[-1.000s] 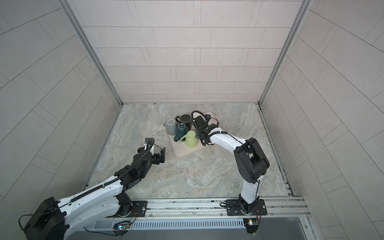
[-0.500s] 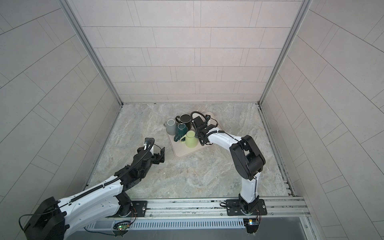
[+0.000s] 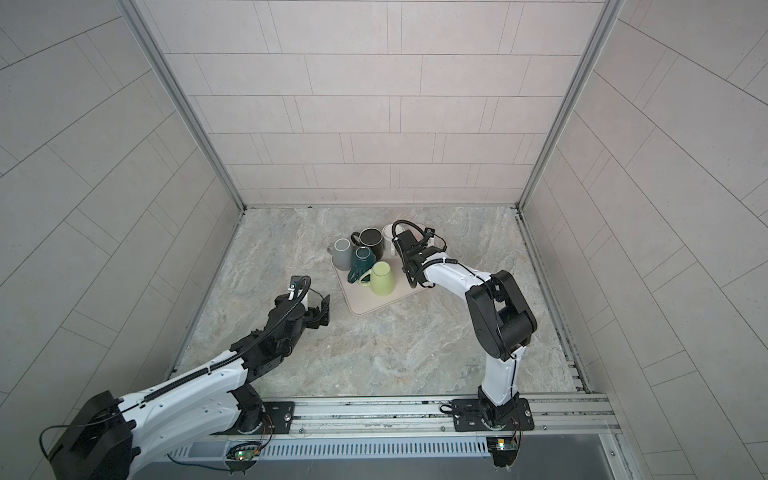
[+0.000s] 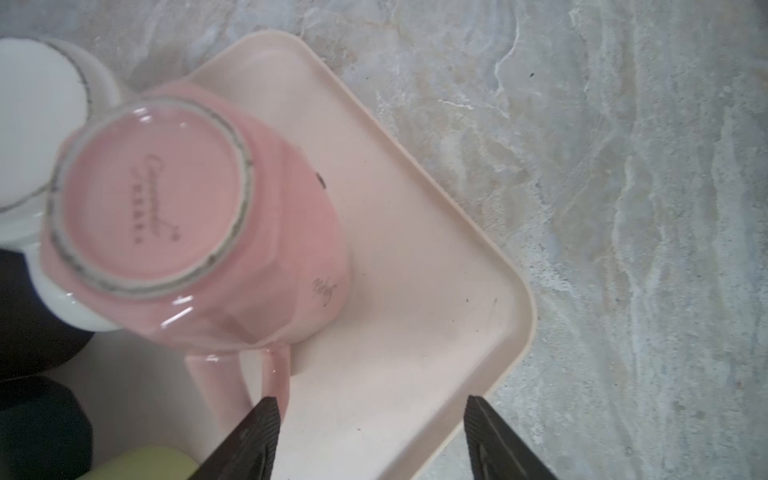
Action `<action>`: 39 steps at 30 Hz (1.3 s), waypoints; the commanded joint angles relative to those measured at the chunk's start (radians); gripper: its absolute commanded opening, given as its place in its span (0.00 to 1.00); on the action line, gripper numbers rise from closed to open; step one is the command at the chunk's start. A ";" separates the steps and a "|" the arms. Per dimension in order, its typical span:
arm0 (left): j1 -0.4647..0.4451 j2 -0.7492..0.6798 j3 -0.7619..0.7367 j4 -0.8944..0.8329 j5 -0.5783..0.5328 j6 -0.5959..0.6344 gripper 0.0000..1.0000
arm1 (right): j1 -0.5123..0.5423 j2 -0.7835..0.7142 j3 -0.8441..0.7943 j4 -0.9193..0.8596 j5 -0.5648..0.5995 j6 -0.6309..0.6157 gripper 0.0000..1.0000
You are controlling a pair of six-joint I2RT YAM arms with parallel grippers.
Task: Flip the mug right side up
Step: 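Lower the right gripper onto the pink mug and close on its body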
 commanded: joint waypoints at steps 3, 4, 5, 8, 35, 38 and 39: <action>-0.006 0.007 -0.004 0.030 -0.014 0.010 1.00 | 0.021 -0.029 0.053 -0.063 -0.058 -0.075 0.66; -0.008 0.010 -0.005 0.031 -0.011 0.008 1.00 | 0.024 -0.022 0.064 -0.072 -0.069 -0.080 0.66; -0.008 0.014 -0.005 0.034 -0.007 0.009 1.00 | 0.030 -0.019 0.071 -0.076 -0.078 -0.087 0.66; -0.007 0.020 -0.001 0.032 -0.007 0.009 1.00 | 0.036 -0.003 0.085 -0.068 -0.103 -0.094 0.65; -0.007 0.006 -0.004 0.027 -0.021 0.017 1.00 | 0.007 0.127 0.187 -0.116 -0.065 -0.101 0.43; -0.007 0.007 -0.003 0.025 -0.019 0.016 1.00 | -0.003 0.123 0.178 -0.117 -0.065 -0.106 0.43; -0.008 0.007 -0.004 0.026 -0.017 0.015 1.00 | -0.006 0.125 0.176 -0.116 -0.070 -0.106 0.43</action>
